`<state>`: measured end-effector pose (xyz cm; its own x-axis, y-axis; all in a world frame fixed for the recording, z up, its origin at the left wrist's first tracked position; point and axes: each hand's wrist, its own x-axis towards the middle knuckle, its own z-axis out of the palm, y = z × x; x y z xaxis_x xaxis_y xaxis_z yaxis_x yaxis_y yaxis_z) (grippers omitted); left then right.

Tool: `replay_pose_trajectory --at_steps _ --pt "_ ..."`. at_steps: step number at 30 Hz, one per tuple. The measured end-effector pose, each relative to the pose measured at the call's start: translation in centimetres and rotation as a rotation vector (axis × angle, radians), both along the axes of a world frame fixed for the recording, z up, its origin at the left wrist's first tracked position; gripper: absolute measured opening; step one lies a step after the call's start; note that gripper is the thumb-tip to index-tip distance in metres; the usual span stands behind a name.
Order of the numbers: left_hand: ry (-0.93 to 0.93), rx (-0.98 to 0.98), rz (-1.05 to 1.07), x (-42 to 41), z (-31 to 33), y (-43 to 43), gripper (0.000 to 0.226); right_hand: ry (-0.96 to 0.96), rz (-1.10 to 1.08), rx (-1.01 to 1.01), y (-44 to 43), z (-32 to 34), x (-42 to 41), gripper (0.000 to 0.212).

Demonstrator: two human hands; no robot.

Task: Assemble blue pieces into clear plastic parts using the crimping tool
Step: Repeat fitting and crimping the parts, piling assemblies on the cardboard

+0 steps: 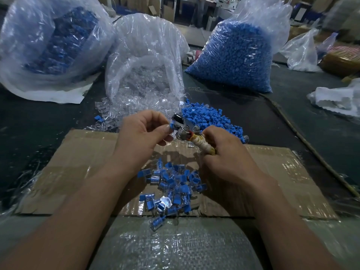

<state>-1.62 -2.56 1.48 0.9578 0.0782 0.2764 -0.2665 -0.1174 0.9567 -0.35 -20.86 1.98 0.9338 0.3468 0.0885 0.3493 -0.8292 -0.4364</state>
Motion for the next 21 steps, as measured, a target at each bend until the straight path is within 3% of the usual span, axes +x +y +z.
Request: replay_pose_trajectory --at_steps 13,21 --pt "-0.058 0.07 0.076 -0.5 0.02 -0.47 0.027 0.027 -0.023 0.05 0.68 0.37 -0.46 0.023" --pt "-0.028 0.104 0.13 -0.39 0.01 -0.42 0.026 -0.055 -0.039 0.024 0.5 -0.09 -0.17 0.022"
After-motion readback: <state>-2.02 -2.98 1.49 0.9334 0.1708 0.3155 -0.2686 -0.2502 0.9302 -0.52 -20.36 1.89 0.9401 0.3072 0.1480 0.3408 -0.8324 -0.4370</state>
